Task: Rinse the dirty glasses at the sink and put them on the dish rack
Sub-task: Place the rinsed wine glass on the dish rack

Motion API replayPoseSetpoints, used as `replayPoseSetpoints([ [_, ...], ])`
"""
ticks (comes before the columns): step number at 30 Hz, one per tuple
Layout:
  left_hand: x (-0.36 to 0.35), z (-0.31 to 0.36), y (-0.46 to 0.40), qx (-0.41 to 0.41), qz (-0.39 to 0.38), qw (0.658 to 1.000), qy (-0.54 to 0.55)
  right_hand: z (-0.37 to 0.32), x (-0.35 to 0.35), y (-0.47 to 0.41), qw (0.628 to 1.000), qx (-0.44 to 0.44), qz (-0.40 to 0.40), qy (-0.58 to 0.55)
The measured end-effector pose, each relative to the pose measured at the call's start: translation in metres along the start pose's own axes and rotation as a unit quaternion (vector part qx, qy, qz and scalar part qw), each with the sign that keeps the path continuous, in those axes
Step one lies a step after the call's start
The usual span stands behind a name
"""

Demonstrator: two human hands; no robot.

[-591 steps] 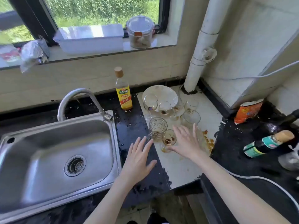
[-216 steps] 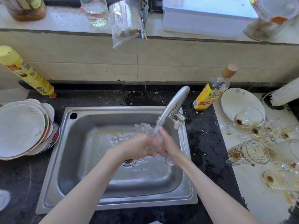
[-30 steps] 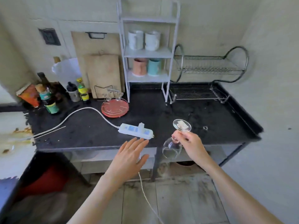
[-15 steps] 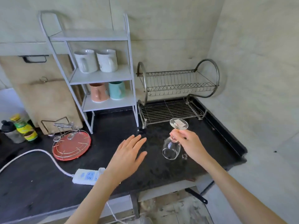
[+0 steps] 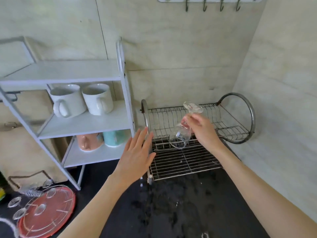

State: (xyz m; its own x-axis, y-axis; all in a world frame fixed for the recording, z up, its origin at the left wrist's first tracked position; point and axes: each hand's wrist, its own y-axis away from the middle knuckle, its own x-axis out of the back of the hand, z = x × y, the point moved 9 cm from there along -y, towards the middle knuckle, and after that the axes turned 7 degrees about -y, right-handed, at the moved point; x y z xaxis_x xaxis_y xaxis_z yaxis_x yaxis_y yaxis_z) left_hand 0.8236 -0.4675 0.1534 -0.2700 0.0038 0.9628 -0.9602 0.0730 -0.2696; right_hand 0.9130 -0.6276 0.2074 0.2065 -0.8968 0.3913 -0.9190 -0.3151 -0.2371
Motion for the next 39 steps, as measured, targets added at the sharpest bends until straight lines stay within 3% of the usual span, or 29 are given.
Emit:
replayPoseSetpoints([
  [7,-0.014,-0.014,-0.024,0.031,0.015,0.997,-0.064,0.023,-0.054,-0.099,0.997,-0.006,-0.075,0.017],
  [16,-0.009,-0.013,-0.023,0.037,0.037,0.994,-0.097,0.068,-0.101,-0.123,0.984,-0.008,-0.157,0.082],
  [21,-0.011,-0.012,-0.022,0.041,0.025,0.993,-0.111,0.069,-0.101,-0.122,0.985,0.005,-0.154,0.082],
  [29,-0.01,-0.016,-0.021,0.036,0.022,0.994,-0.099,0.073,-0.082,-0.1,0.979,-0.048,-0.16,0.113],
  [39,0.004,-0.007,-0.005,0.03,0.014,0.999,-0.006,0.039,-0.047,-0.009,0.951,0.042,-0.134,0.275],
])
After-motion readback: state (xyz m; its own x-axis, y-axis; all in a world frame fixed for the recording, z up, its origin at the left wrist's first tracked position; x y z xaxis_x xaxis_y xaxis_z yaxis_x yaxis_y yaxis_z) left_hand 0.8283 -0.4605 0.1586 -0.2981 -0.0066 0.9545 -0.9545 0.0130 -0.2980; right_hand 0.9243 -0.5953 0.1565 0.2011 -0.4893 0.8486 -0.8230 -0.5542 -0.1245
